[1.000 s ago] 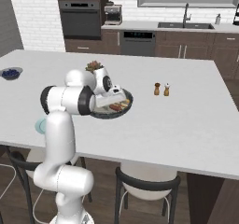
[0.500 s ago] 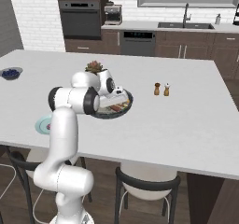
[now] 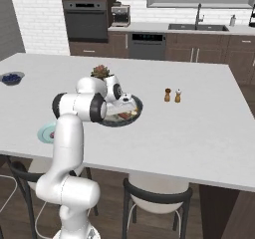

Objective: Place one bun and one sausage from the bowl on each plate.

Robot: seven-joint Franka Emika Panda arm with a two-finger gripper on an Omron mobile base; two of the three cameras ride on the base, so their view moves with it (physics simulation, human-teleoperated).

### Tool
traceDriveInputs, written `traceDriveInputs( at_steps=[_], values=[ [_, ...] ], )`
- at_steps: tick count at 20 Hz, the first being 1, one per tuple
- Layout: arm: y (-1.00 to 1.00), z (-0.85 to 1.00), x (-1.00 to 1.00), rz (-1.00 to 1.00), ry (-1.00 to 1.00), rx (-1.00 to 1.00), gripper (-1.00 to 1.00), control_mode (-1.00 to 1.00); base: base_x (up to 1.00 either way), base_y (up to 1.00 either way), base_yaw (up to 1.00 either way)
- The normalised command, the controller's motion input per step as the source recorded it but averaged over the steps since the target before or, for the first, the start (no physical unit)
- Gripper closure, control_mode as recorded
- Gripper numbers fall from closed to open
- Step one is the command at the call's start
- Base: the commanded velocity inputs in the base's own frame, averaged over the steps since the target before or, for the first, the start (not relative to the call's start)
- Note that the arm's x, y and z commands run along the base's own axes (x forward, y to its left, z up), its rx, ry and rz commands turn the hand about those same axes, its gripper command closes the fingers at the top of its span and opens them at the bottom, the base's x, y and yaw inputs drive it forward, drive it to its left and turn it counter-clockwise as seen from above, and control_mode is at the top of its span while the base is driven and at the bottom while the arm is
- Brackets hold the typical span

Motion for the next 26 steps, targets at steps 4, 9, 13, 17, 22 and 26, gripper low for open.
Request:
traceDriveInputs(
  at_steps=[4, 9, 13, 17, 22, 26],
  values=[
    [0.0, -0.27, 0.09, -0.03, -0.02, -0.02, 1.0, -1.0, 0.0, 0.0, 0.0],
    [0.07, -0.19, -0.15, 0.0, -0.01, -0.04, 1.0, -1.0, 0.0, 0.0, 0.0],
    [0.37, 0.73, -0.42, -0.07, -0.09, 0.0, 1.0, -1.0, 0.0, 0.0, 0.0],
    [0.27, 1.0, -0.64, -0.04, -0.19, -0.03, 1.0, -1.0, 0.0, 0.0, 0.0],
    [0.0, 0.64, -1.0, 0.0, -0.34, 0.03, 1.0, -1.0, 0.0, 0.0, 0.0],
    [0.0, 0.19, -1.0, -0.02, -0.29, 0.06, 1.0, -1.0, 0.0, 0.0, 0.0]
  ],
)
